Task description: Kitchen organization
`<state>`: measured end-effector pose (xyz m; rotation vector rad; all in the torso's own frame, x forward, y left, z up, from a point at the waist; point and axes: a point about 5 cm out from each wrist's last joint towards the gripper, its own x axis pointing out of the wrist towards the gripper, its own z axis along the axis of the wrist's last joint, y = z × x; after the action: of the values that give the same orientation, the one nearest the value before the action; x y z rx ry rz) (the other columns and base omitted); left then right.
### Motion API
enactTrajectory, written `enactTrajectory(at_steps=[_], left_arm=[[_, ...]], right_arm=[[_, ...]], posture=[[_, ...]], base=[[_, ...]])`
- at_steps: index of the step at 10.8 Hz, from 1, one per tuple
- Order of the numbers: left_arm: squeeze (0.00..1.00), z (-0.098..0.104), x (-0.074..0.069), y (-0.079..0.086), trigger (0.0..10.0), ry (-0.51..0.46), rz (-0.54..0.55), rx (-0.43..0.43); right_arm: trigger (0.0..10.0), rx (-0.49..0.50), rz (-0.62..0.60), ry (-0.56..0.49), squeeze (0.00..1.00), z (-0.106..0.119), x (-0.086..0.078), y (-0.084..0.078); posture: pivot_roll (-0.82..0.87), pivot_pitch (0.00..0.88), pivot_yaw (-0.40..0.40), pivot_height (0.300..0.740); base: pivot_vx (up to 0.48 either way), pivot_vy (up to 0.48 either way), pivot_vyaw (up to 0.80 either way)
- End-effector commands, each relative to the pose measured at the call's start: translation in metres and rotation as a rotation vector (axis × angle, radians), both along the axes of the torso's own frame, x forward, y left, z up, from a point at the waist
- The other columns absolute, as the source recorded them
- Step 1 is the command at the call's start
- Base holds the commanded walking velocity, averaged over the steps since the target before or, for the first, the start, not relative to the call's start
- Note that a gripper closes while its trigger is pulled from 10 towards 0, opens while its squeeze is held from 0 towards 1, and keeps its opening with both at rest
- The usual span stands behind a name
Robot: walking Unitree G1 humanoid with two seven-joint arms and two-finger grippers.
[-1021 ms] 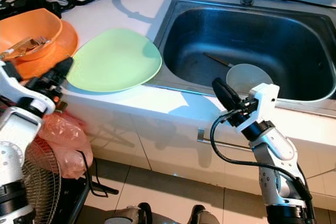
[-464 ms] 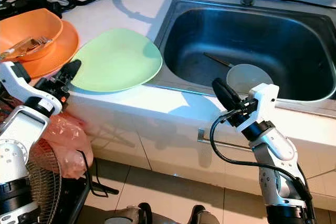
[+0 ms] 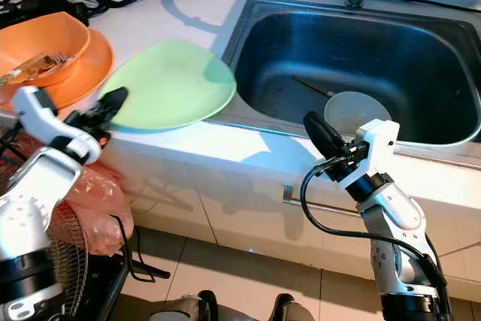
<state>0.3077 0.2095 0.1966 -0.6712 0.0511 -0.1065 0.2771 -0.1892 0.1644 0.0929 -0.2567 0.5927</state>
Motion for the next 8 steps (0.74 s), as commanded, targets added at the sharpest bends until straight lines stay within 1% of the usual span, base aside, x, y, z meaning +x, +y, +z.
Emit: enactTrajectory(at_steps=[1, 3, 4, 5, 8], left_arm=[[0.0, -0.0001, 0.002, -0.0057, 10.0, 0.015, -0.024, 0.007], [0.0, 0.0003, 0.0065, -0.0124, 10.0, 0.018, -0.054, 0.004], [0.0, -0.0009, 0.007, -0.0124, 10.0, 0.025, -0.054, 0.004], [0.0, -0.0025, 0.0067, -0.0124, 0.0, 0.031, -0.057, 0.008], [0.0, -0.004, 0.0054, -0.0128, 0.0, 0.026, -0.057, 0.015]], right_arm=[[10.0, -0.004, 0.018, 0.144, 0.0, -0.0284, -0.0027, 0.0066], [10.0, -0.003, 0.011, 0.144, 0.0, -0.0286, -0.0035, 0.0061], [10.0, -0.003, 0.009, 0.144, 0.0, -0.0289, -0.0038, 0.0057], [10.0, -0.003, 0.007, 0.145, 0.0, -0.0292, -0.0038, 0.0058], [10.0, -0.006, 0.007, 0.147, 0.0, -0.0294, -0.0032, 0.0062]], posture=[[0.06, 0.203, 0.08, 0.74], [0.05, 0.203, 0.085, 0.74], [0.05, 0.203, 0.085, 0.74], [0.05, 0.206, 0.087, 0.74], [0.05, 0.202, 0.082, 0.74]], base=[[0.0, 0.0, 0.0], [0.0, 0.0, 0.0], [0.0, 0.0, 0.0], [0.0, 0.0, 0.0], [0.0, 0.0, 0.0]])
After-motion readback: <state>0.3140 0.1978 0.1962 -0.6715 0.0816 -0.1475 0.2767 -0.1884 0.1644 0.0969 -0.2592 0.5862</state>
